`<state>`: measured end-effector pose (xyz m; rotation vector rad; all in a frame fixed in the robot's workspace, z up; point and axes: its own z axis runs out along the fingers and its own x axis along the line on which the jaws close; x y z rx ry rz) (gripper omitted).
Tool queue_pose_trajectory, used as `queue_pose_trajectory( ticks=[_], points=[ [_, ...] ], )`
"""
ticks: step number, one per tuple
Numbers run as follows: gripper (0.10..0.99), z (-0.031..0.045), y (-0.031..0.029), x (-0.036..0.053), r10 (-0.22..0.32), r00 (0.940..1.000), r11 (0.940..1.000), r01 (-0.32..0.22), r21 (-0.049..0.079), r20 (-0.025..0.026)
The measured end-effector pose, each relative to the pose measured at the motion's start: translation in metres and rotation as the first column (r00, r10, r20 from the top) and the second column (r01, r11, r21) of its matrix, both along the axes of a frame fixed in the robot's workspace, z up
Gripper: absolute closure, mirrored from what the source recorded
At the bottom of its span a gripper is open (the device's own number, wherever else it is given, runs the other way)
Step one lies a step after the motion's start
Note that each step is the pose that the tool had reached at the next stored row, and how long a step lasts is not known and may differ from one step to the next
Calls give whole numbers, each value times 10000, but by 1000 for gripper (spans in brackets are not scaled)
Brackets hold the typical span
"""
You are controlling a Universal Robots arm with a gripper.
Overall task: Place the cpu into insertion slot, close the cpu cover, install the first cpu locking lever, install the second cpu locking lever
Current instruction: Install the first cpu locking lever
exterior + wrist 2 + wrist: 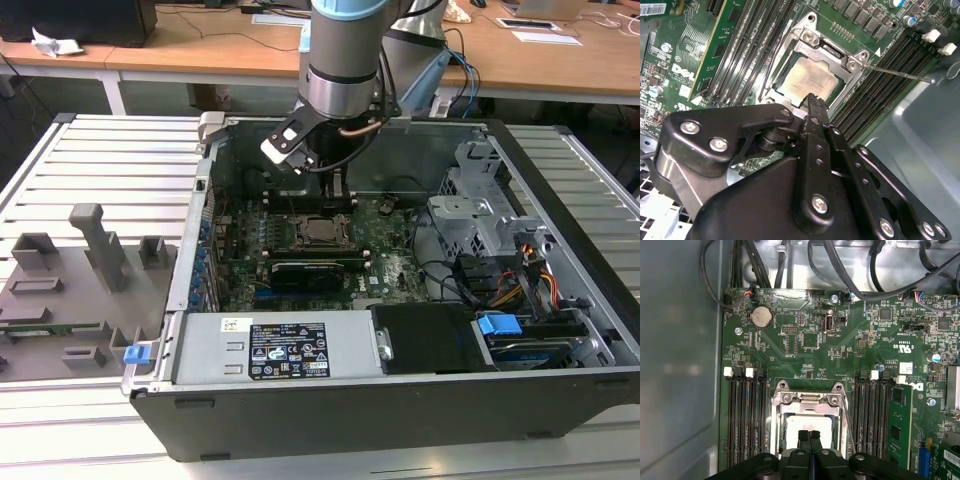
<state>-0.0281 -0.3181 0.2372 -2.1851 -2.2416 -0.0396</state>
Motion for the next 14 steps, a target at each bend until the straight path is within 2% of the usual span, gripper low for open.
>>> queue_pose_trajectory(
  ticks=[4,7,11,13,14],
  points=[
    [980,5,-1,-8,0,10000,10000,0,-3,-1],
    [980,77,0,-8,0,10000,10000,0,-1,0],
    [980,221,0,-8,0,10000,10000,0,-1,0],
    [980,386,2,-7,1,10000,10000,-1,-5,0],
    [980,394,3,-8,237,9997,9997,-237,-3,1]
  ],
)
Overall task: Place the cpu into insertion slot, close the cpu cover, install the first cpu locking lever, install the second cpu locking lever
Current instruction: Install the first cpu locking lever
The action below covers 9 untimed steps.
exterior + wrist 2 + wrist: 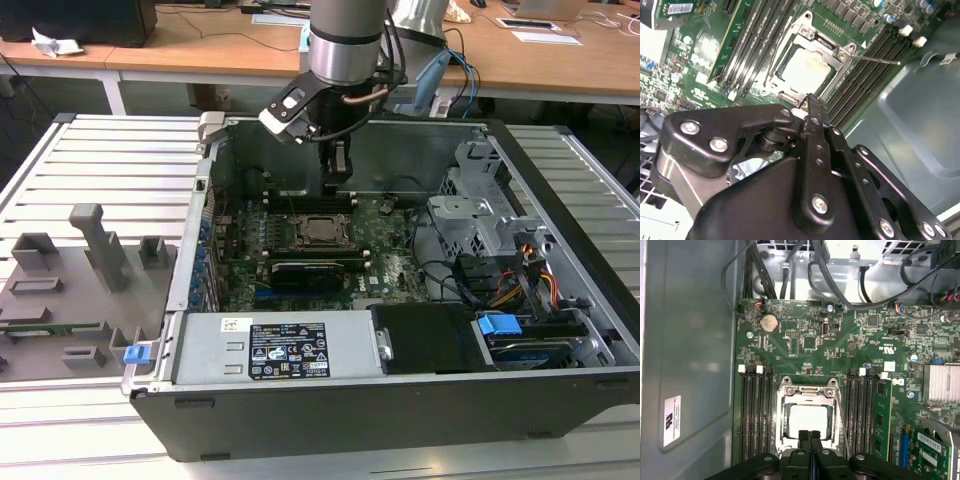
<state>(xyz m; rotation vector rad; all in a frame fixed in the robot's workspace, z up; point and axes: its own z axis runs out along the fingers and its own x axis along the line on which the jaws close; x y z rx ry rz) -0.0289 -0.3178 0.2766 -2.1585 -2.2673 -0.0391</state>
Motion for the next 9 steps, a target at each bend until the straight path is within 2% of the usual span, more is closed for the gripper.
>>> queue_pose_trajectory(
  ticks=[2,6,9],
  points=[
    [980,-1,0,0,425,9991,9991,-425,-3,-1],
    [980,-7,1,-2,1513,9885,9885,-1513,-2,-2],
    [980,-12,2,-9,1771,9842,9842,-1772,-6,-11]
  ],
)
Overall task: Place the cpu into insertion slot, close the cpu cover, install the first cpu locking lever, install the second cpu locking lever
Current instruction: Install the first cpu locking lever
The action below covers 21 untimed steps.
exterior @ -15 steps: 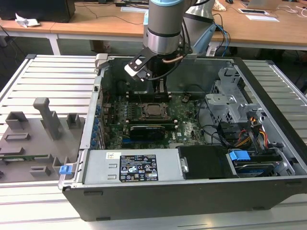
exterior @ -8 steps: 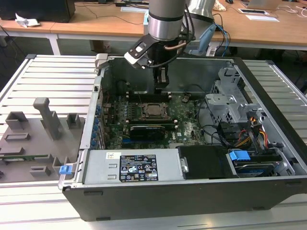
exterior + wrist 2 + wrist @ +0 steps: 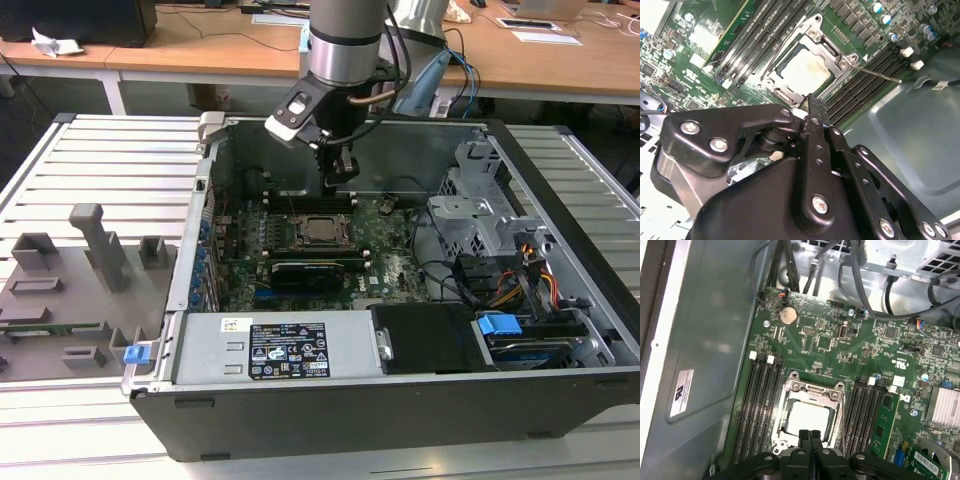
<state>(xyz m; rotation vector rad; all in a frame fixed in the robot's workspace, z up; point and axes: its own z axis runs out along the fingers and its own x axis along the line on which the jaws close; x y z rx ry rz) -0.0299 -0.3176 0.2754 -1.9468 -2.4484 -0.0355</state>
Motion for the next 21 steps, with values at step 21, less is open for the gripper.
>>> queue_pose_trajectory(
  ticks=[21],
  points=[
    [980,-5,1,-1,2611,9653,9653,-2611,-1,-2]
  ],
)
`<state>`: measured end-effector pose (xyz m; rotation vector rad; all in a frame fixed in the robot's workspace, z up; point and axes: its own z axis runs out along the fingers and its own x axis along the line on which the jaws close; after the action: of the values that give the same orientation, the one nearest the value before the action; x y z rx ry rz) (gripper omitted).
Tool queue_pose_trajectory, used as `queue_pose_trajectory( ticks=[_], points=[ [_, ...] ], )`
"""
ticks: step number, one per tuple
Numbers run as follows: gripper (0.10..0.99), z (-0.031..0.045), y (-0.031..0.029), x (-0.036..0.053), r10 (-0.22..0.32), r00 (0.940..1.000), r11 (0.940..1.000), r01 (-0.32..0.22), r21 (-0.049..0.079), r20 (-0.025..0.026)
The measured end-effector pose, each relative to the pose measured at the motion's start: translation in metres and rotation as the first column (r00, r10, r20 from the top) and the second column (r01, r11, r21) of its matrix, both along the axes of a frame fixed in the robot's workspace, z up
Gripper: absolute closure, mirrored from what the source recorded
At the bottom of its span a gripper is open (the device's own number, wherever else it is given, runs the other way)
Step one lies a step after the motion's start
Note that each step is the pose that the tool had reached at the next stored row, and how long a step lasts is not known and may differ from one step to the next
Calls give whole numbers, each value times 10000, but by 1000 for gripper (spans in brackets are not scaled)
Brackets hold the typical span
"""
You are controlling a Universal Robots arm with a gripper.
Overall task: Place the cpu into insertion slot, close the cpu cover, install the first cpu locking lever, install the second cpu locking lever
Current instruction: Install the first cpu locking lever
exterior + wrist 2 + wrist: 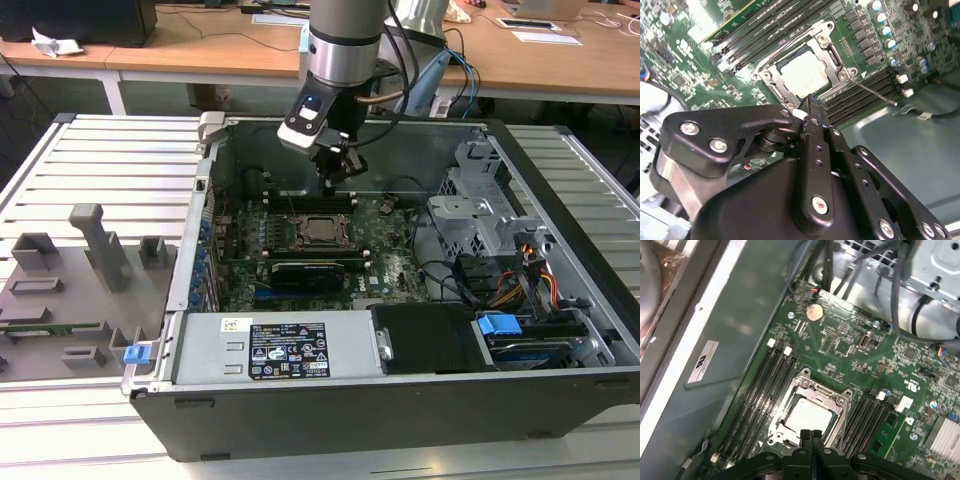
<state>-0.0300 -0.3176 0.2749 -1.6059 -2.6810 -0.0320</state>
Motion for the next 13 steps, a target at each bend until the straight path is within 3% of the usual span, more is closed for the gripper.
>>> queue_pose_trajectory(
  ticks=[3,9,13],
  points=[
    [980,-1,0,3,721,9974,9974,-721,-1,0],
    [980,-1,0,2,1254,9921,9921,-1254,-1,-1],
    [980,-2,0,2,1779,9840,9840,-1779,-1,-1]
  ],
)
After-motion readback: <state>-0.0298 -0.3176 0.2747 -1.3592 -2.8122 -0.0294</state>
